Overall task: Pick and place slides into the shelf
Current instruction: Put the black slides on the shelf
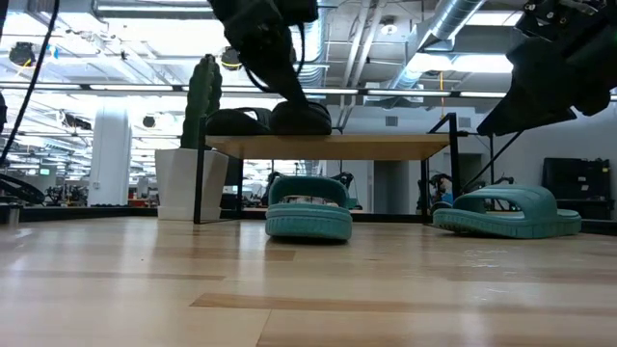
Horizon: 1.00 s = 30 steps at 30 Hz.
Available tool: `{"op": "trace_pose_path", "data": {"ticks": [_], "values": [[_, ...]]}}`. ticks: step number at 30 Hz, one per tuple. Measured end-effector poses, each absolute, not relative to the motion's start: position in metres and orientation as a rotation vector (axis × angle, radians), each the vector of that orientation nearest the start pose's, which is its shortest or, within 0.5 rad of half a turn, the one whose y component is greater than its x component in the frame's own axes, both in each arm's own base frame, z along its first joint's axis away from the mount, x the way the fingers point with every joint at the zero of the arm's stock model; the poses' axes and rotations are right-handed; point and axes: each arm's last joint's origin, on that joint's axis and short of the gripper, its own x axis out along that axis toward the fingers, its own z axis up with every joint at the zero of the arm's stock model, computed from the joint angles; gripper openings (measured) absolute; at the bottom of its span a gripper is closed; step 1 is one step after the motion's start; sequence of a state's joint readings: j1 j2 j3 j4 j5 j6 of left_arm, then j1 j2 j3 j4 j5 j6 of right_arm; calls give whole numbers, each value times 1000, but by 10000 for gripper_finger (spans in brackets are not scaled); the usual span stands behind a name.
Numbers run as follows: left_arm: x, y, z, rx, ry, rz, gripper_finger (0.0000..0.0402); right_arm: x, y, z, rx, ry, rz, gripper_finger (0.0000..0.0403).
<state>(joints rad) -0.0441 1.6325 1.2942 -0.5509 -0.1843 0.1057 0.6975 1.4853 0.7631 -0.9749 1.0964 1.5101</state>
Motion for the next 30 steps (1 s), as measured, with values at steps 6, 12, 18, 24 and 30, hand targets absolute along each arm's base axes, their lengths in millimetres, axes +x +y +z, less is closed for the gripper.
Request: {"op": "trace_pose_path", "data": {"ticks": [6,12,18,24,30], "values": [[352,-6,266,234,876,123,0,178,116,169,34,530,-870,209],[351,6,265,265,894,210,0,178,116,169,44,551,-869,209],[348,16,268,277,901,252,0,177,115,169,40,552,-870,209],[345,23,272,294,902,302,0,177,115,169,40,552,-870,209],[341,26,276,325,911,339,0,177,115,169,39,553,-870,209]]}}
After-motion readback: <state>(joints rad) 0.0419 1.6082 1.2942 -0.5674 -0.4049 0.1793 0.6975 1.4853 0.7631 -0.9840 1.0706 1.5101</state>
